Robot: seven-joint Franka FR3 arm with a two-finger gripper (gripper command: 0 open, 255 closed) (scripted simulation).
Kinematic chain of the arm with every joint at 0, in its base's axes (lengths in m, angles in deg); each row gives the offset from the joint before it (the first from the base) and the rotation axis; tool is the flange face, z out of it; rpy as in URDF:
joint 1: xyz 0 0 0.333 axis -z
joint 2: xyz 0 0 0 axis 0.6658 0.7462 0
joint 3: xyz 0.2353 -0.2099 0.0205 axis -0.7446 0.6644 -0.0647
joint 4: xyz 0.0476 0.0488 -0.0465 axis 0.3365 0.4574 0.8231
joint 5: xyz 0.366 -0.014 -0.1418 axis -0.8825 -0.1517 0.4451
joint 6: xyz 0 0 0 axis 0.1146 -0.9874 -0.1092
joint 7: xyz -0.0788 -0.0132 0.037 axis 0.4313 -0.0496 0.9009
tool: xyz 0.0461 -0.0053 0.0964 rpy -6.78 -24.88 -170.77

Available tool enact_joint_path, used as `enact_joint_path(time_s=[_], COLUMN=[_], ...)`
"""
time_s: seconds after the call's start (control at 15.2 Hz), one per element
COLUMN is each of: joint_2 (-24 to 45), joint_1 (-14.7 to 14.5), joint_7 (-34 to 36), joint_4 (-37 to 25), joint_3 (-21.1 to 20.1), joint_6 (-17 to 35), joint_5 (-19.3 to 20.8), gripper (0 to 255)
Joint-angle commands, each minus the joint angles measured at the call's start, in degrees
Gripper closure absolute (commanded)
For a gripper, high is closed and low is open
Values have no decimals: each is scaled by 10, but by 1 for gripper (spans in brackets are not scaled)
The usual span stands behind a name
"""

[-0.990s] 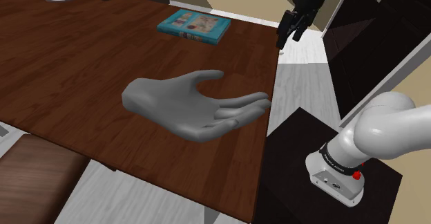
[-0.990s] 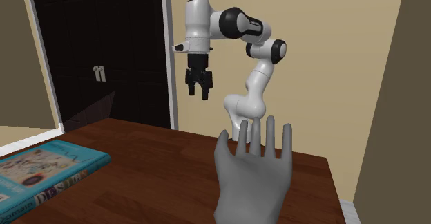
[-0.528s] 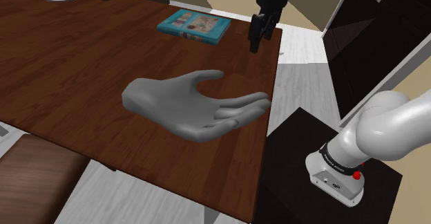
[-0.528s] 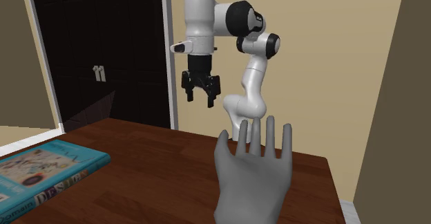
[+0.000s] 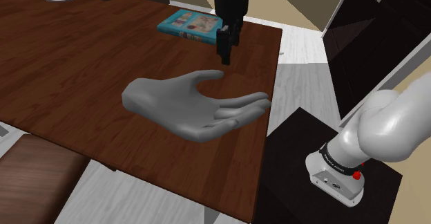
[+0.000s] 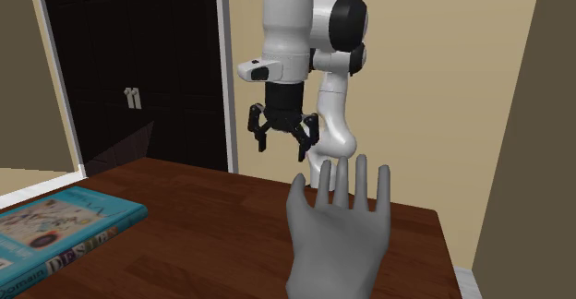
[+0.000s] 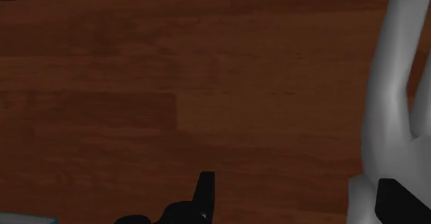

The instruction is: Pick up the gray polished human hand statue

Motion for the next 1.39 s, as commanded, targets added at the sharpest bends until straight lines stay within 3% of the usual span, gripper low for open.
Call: enact_joint_path(time_s=[0.0, 0.2, 0.79, 0.86, 1.32], joint_2=[47, 98, 92, 93, 94], joint_1=[-15, -35, -35, -35, -35], joint_7=[2, 0, 4, 4, 5], joint_4=[-39, -86, -22, -22, -23], joint_3=[-25, -50, -48, -48, -49], joint_6=[-8, -25, 34, 34, 34], joint_5=[19, 44, 42, 42, 43], gripper=[0, 0, 0, 255, 255])
